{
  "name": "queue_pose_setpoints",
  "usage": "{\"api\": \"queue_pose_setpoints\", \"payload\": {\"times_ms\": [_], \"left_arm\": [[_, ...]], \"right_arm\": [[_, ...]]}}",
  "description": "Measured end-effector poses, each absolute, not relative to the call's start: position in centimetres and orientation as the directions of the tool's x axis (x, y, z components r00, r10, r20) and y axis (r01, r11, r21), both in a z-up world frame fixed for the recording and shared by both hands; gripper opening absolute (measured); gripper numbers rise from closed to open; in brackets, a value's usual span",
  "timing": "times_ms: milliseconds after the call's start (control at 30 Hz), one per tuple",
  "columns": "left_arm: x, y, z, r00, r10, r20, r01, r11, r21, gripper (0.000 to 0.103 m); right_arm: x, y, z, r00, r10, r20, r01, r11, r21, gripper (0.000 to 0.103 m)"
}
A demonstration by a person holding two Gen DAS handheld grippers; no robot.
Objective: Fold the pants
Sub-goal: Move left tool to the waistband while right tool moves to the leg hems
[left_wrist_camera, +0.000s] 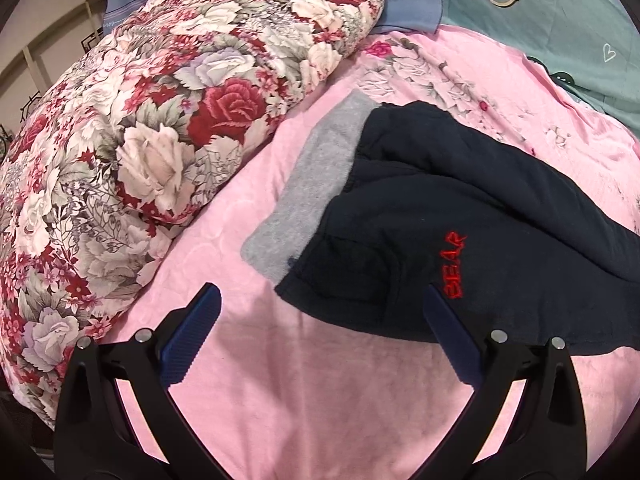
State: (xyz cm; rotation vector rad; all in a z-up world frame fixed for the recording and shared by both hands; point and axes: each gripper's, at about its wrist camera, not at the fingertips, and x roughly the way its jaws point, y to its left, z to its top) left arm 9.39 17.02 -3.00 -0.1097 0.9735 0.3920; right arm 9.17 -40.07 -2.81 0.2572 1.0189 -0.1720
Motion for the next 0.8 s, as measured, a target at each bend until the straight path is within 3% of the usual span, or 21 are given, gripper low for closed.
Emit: {"api": "queue_pose_setpoints", "payload": {"times_ms": [200,267,333,367,400,467,600,800], "left_arm": [[9.4,18.2,-2.7,0.490,0.298,-0.819,-0.395,0.914,0.096,0.101],[9.6,18.4,-2.8,0.486,0.305,-0.819,-0.398,0.911,0.104,0.101],[10.1,18.8,-3.3,0.464,0.305,-0.832,-0.411,0.906,0.103,0.101],[10.2,19.0,-3.5,0.453,0.292,-0.842,-0.414,0.906,0.091,0.101],[10.2,19.1,-3.7,0.449,0.277,-0.850,-0.414,0.907,0.077,0.101],[10.1,19.2,-3.9,0.439,0.239,-0.866,-0.416,0.909,0.040,0.101],[9.8,19.0,-4.5,0.415,0.148,-0.898,-0.402,0.915,-0.035,0.101],[10.7,18.6,-5.3,0.387,0.044,-0.921,-0.390,0.913,-0.120,0.101]], "right_arm": [[5.3,-41.5,1.1,0.562,-0.148,-0.814,0.292,0.956,0.028,0.012],[5.1,-42.3,-0.2,0.508,-0.157,-0.847,0.321,0.947,0.017,0.008],[5.9,-42.6,-3.0,0.383,-0.267,-0.885,0.343,0.930,-0.132,0.009],[6.0,-42.5,-3.7,0.360,-0.266,-0.894,0.337,0.931,-0.142,0.010],[5.8,-42.4,-3.3,0.395,-0.265,-0.880,0.350,0.929,-0.123,0.015],[5.3,-42.0,-2.1,0.468,-0.228,-0.854,0.360,0.932,-0.051,0.055],[5.6,-39.3,-0.4,0.543,-0.243,-0.804,0.308,0.948,-0.079,0.061],[5.5,-39.0,-0.7,0.555,-0.157,-0.817,0.282,0.960,0.006,0.069]]}}
